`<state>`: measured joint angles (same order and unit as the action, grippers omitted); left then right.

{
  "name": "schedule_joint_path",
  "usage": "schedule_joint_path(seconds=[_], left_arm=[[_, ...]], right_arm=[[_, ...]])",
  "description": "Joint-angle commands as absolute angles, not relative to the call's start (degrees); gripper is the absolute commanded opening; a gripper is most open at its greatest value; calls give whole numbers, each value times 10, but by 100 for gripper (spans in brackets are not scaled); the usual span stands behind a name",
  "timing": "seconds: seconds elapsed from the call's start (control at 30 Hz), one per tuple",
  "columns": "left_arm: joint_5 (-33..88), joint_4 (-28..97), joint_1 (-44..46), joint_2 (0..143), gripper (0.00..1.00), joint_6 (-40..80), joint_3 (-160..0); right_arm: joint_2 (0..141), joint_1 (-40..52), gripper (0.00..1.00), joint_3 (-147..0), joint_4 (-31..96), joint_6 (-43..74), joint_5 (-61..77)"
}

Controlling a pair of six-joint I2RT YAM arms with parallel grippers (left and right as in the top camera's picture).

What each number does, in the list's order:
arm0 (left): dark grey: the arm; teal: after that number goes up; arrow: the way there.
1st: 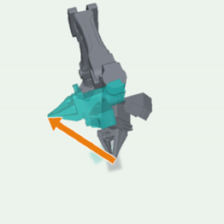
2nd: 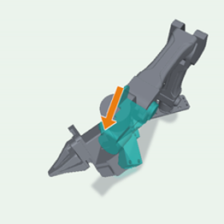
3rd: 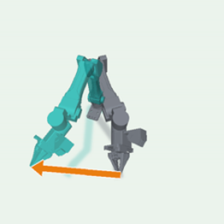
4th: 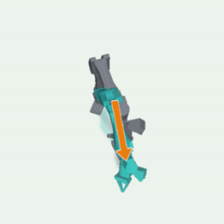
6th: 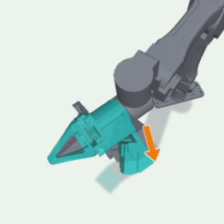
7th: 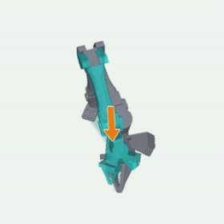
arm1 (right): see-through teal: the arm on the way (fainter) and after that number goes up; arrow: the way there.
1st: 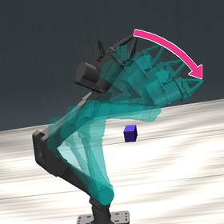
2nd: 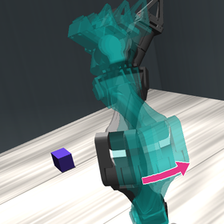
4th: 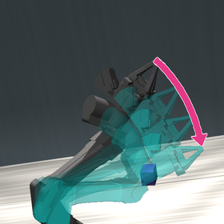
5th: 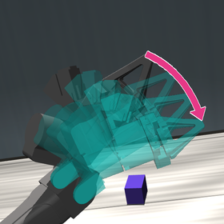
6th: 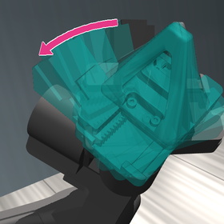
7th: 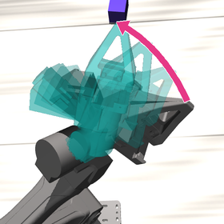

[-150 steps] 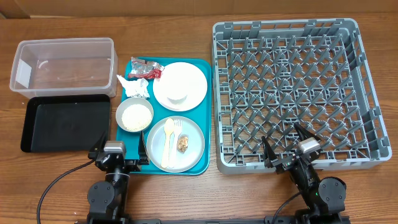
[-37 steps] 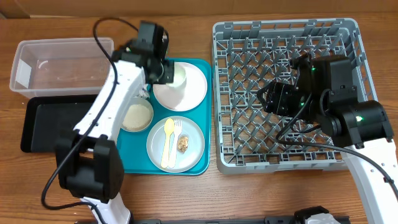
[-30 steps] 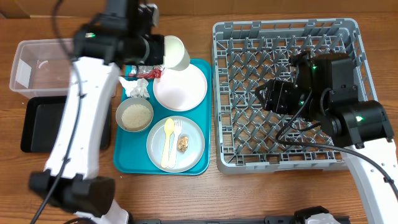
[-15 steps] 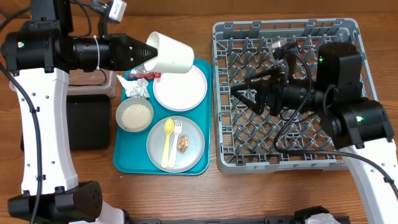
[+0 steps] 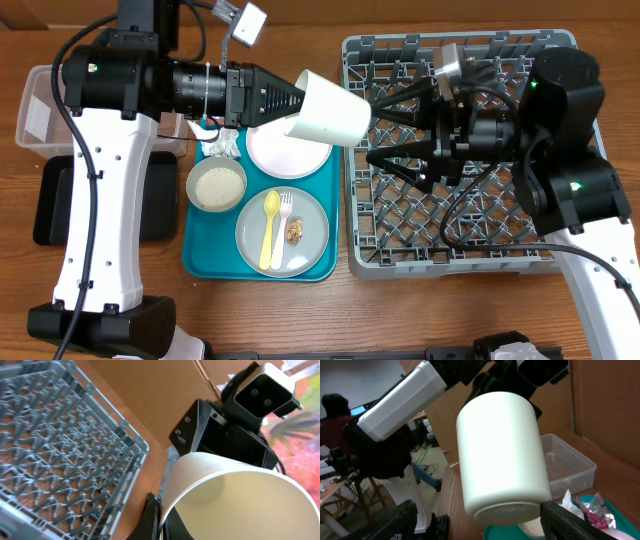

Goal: Sort waste into correct bins and load items into the dishwasher rack
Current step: 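Lift the white cup and hand it to the right gripper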

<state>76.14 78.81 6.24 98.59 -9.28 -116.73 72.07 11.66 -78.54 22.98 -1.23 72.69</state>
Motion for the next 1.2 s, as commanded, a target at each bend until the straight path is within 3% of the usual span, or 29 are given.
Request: schedule_joint_path(seconds=[0.0, 0.33, 0.63, 0.73, 0.83, 0.87, 0.93, 1.0, 1.17], left_arm=[[804, 781, 76, 990, 4, -119, -1171], [803, 761, 117, 990, 4, -119, -1171], [749, 761, 143, 990, 4, -118, -1171], [741, 761, 144, 990, 4, -118, -1171], [739, 760, 145, 990, 4, -118, -1171], [739, 760, 145, 990, 9, -118, -1171], [713, 761, 145, 990, 69, -115, -1171], [689, 761, 143, 990, 74, -107, -1171], [669, 757, 125, 989, 77, -96, -1173]], right_arm=[[721, 119, 83, -799, 205, -20, 799], [722, 119, 82, -799, 201, -15, 796], [722, 119, 52, -799, 200, -13, 796], [722, 119, 46, -799, 199, -13, 803], [722, 120, 45, -799, 198, -13, 814], [722, 120, 45, -799, 198, -13, 814], [722, 119, 42, -799, 195, 1, 815], [722, 119, 41, -799, 186, 30, 809], [720, 119, 38, -799, 185, 81, 753]])
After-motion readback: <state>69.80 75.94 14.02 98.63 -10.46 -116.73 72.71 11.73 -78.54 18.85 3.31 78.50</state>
